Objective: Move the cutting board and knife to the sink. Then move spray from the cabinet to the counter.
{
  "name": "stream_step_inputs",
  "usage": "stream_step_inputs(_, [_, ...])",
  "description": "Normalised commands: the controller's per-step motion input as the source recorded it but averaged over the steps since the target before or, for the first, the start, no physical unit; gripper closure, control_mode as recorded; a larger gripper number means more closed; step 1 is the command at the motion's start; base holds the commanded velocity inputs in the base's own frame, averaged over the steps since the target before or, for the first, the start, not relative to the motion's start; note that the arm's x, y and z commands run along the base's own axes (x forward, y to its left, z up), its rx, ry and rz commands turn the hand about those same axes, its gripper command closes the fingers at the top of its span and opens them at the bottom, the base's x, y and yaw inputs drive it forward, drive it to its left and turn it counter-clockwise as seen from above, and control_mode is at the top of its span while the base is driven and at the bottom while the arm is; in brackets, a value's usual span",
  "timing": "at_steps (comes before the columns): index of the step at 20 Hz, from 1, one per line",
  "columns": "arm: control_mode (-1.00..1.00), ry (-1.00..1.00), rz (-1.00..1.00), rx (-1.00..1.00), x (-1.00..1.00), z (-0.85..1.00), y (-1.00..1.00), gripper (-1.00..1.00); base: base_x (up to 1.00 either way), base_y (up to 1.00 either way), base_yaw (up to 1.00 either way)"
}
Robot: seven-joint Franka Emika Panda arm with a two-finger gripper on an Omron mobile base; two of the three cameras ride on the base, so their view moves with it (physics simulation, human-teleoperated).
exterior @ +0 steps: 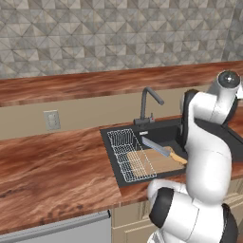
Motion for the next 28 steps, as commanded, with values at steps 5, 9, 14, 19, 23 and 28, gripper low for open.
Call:
stream_step_inputs(5, [-1.0, -0.03, 0.0, 0.22, -0.46, -0.11, 0.37, -1.0, 0.0, 0.0, 0.0])
stream_step_inputs(9, [-1.0, -0.15, 0.0, 0.0, -0.58, -0.11, 0.65, -1.0, 0.0, 0.0, 0.0])
stream_step_inputs(14, [-1.0, -0.03, 0.0, -0.02, -0.35, 0.0, 0.49, -1.0, 0.0, 0.0, 0.0])
stream_step_inputs(19, [-1.0, 0.03, 0.03, 0.0, -0.08, -0.01, 0.14, -1.0, 0.0, 0.0, 0.0])
stream_step_inputs(23, [-1.0, -0.02, 0.13, 0.09, -0.23, 0.0, 0.02, -1.0, 0.0, 0.0, 0.0])
stream_step_inputs(28, [-1.0, -0.28, 0.26, 0.05, -0.33, 0.0, 0.28, -1.0, 0.0, 0.0, 0.0])
